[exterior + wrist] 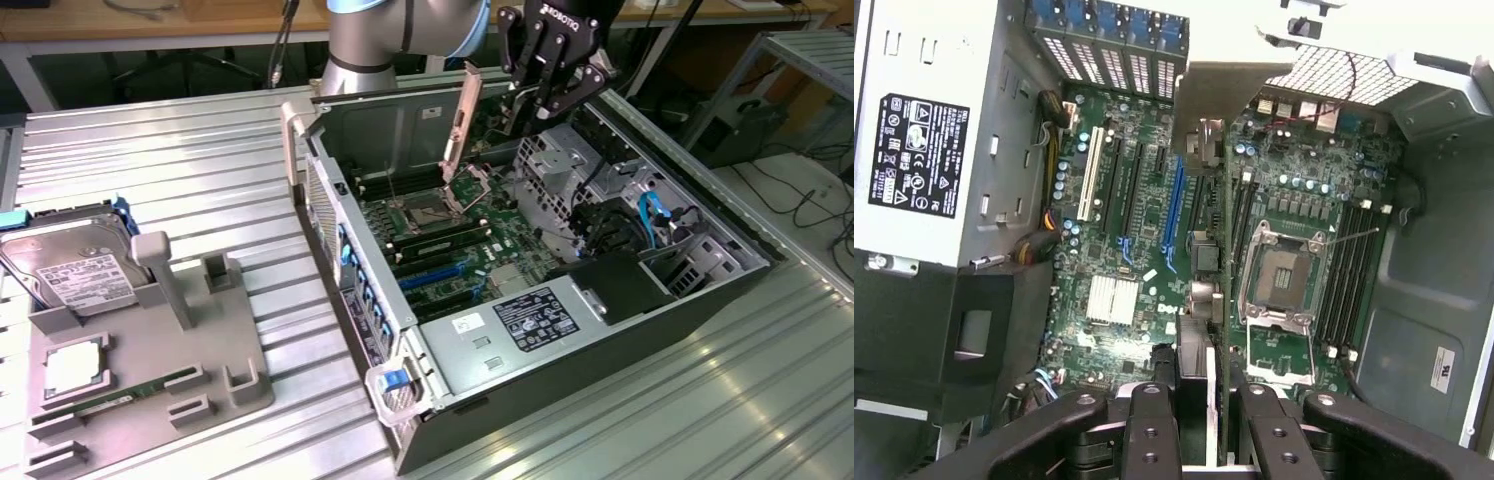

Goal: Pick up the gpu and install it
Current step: 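Insert the gpu into the slot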

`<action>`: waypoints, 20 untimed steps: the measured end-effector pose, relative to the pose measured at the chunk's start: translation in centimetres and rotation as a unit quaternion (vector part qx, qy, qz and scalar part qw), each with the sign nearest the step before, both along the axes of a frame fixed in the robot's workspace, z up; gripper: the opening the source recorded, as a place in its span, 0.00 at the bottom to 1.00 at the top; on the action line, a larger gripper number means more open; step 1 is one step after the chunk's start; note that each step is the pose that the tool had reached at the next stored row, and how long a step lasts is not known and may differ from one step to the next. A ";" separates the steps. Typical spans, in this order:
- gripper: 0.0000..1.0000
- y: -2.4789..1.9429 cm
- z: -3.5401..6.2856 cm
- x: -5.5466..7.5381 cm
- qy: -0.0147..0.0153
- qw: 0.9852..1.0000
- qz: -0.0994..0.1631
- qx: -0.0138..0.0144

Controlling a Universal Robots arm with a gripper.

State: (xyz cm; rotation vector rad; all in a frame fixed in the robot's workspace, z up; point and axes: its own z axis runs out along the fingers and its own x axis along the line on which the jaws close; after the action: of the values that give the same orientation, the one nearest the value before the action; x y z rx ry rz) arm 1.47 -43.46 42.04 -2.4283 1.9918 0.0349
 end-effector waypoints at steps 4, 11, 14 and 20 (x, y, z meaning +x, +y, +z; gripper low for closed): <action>0.28 0.01 -0.19 0.0 0.000 1.000 0.004 0.000; 0.28 0.02 -0.35 0.0 0.000 1.000 0.005 0.000; 0.28 0.02 -0.36 0.0 0.000 1.000 0.005 0.000; 0.28 0.38 -0.36 0.0 0.000 1.000 0.005 -0.001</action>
State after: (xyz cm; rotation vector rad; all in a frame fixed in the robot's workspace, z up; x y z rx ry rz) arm 1.46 -43.08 41.68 -2.4396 1.9800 0.0334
